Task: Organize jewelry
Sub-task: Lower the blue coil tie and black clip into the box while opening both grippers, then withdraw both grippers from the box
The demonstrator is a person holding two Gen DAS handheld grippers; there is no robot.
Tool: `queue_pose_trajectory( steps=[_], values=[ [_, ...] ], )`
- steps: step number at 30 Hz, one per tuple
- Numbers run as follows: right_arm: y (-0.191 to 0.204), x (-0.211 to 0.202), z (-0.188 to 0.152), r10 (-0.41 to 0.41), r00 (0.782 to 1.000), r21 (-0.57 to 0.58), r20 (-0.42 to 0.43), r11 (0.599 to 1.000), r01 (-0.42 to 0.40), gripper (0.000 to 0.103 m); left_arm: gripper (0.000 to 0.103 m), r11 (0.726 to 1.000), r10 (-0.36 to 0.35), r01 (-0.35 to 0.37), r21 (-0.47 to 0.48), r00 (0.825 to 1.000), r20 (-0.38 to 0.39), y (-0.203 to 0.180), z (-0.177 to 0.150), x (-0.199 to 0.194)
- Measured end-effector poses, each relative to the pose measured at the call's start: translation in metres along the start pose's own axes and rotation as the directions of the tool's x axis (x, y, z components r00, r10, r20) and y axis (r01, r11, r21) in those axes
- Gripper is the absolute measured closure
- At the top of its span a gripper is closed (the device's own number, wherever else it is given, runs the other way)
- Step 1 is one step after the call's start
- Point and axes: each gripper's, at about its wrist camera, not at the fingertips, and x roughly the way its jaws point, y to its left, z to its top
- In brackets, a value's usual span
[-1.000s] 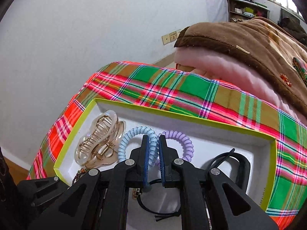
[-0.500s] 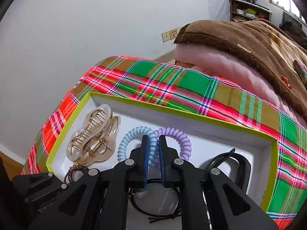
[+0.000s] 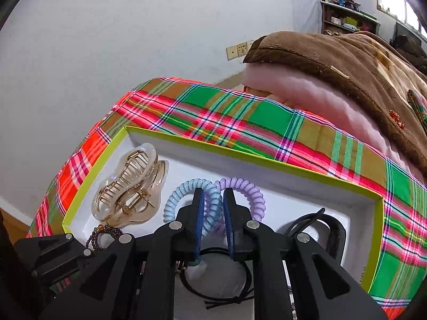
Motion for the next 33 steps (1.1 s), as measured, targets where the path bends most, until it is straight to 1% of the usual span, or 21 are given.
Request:
queue_pose_trajectory(
  steps=[7, 12, 16, 24, 30, 33],
  values=[
    [-0.002, -0.003, -0.001, -0.003, 1.000, 0.004, 0.008, 1.000, 0.003, 0.086, 0.061, 1.000, 0.002, -0.002, -0.002, 1.000, -0.001, 0.000, 0.000, 0.000],
    [-0.002, -0.007, -0.002, -0.002, 1.000, 0.008, 0.019, 1.000, 0.002, 0.079, 0.057, 1.000, 0.000, 0.000, -0.003, 1.000, -0.001, 0.000, -0.001, -0.002],
    [-0.003, -0.012, -0.002, -0.004, 0.999, 0.015, 0.032, 1.000, 0.003, 0.072, 0.055, 1.000, 0.001, -0.001, -0.002, 1.000, 0.001, -0.002, -0.001, -0.005],
    [-0.001, -0.031, -0.005, -0.019, 0.998, 0.024, 0.061, 1.000, 0.018, 0.071, 0.051, 1.000, 0.005, -0.005, 0.001, 1.000, 0.015, -0.004, -0.004, -0.019],
    [0.007, -0.059, -0.012, -0.044, 0.993, 0.018, 0.112, 0.999, 0.042, 0.071, 0.049, 1.000, 0.019, -0.019, 0.003, 0.999, 0.046, -0.007, -0.007, -0.040],
    [0.012, -0.076, -0.020, -0.058, 0.989, 0.023, 0.139, 0.998, 0.055, 0.071, 0.048, 0.999, 0.035, -0.035, 0.000, 0.997, 0.062, -0.007, -0.011, -0.052]
  ],
)
